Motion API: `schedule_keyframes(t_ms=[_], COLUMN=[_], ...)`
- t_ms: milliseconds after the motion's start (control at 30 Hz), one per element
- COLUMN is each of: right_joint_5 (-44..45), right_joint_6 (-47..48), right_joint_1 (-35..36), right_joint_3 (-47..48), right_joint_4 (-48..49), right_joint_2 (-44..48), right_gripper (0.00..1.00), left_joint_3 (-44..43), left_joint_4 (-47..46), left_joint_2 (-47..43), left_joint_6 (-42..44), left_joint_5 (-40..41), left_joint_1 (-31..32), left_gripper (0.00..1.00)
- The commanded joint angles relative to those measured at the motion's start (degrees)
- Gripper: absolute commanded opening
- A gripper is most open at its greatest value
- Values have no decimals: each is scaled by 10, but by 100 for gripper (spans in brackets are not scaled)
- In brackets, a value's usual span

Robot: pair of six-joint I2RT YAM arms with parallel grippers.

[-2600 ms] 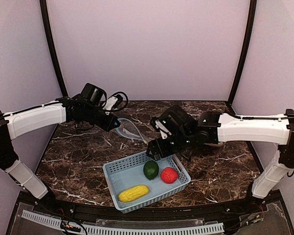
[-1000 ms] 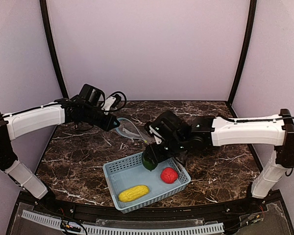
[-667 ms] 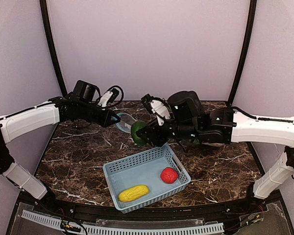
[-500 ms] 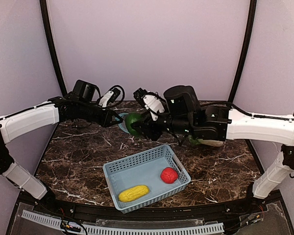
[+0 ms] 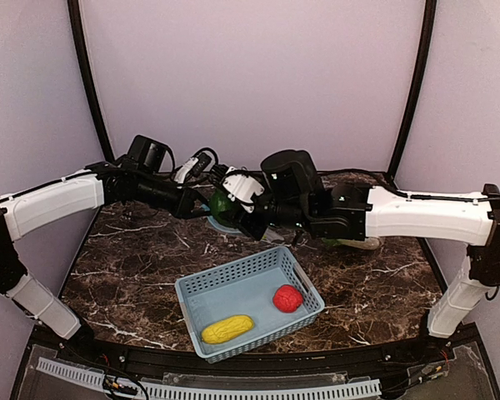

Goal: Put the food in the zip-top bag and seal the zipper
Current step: Place the fake fruit in the zipper food storage bag.

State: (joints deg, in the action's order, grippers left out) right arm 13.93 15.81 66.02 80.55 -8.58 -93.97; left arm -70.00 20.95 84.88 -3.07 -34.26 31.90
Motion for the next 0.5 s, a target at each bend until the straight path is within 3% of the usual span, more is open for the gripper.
schedule_keyframes(t_ms=[0, 467], right_joint_5=[38, 65], right_joint_6=[45, 103], right_joint_1=[4, 3], right_joint_3=[12, -7], right_joint_4=[-2, -37], right_joint_2=[-17, -32], right_gripper=[45, 43], left_joint_3=[-17, -33], left_joint_4=[25, 55], left_joint_2=[-2, 7], left_joint_6=[14, 27], left_joint_5=[-27, -47], left_joint_1=[-3, -3], left_gripper=[1, 1])
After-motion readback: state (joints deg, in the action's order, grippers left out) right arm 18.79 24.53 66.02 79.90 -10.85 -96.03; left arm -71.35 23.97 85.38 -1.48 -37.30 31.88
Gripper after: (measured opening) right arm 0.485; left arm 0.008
